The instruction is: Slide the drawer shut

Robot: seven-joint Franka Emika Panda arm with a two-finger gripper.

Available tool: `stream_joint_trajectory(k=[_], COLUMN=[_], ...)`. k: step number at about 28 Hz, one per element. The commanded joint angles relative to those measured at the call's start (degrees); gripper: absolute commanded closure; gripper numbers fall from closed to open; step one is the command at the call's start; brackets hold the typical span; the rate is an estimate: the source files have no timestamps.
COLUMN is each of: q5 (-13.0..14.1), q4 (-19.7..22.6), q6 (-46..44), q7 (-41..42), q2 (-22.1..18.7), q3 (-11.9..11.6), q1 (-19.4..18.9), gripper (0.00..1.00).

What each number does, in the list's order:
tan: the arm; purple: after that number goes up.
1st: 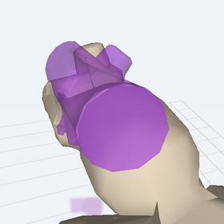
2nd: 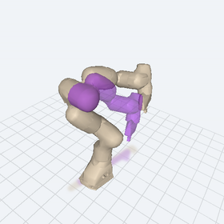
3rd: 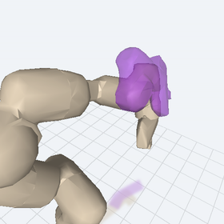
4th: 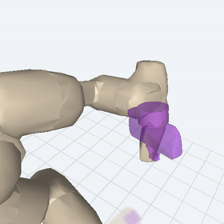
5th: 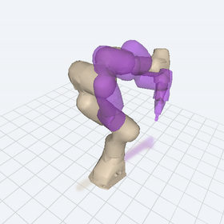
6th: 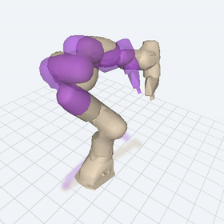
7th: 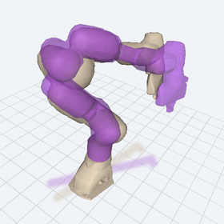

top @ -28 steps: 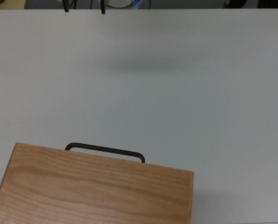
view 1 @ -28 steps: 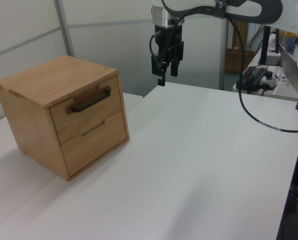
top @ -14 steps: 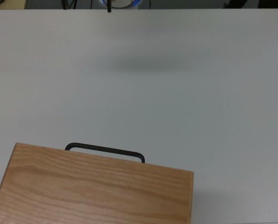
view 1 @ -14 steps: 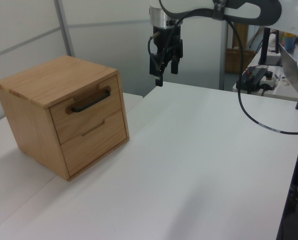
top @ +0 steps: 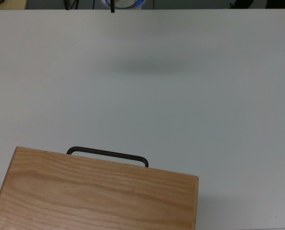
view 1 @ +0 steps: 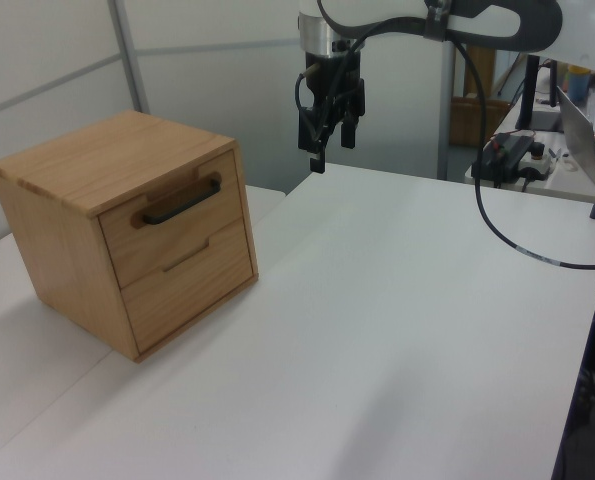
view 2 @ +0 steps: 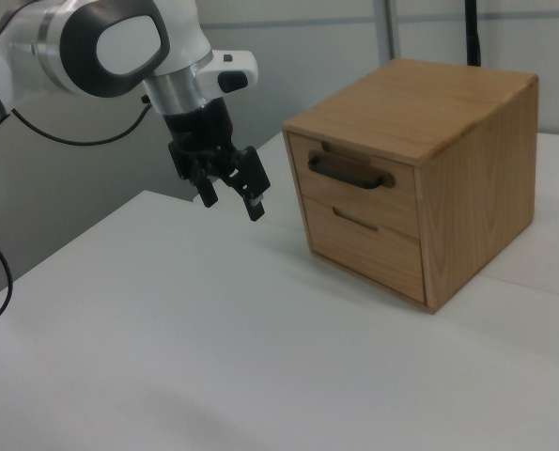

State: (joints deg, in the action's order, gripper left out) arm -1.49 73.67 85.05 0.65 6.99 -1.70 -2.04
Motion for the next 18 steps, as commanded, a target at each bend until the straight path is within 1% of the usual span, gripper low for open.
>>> stream_joint_trajectory(k=[1, 13, 18], q5=[-0.18, -0.35, -0.27], q4=[1.3, 1.3, 1.3], q6=[-0.76, -0.5, -0.58], q7=[0.76, 1.11, 1.02], q2=[-1.1, -0.49, -1.01], q3=[-0.15, -0.23, -0.23], q1=[-1.39, -1.3, -1.04], gripper=[0.0, 0.0, 0.0])
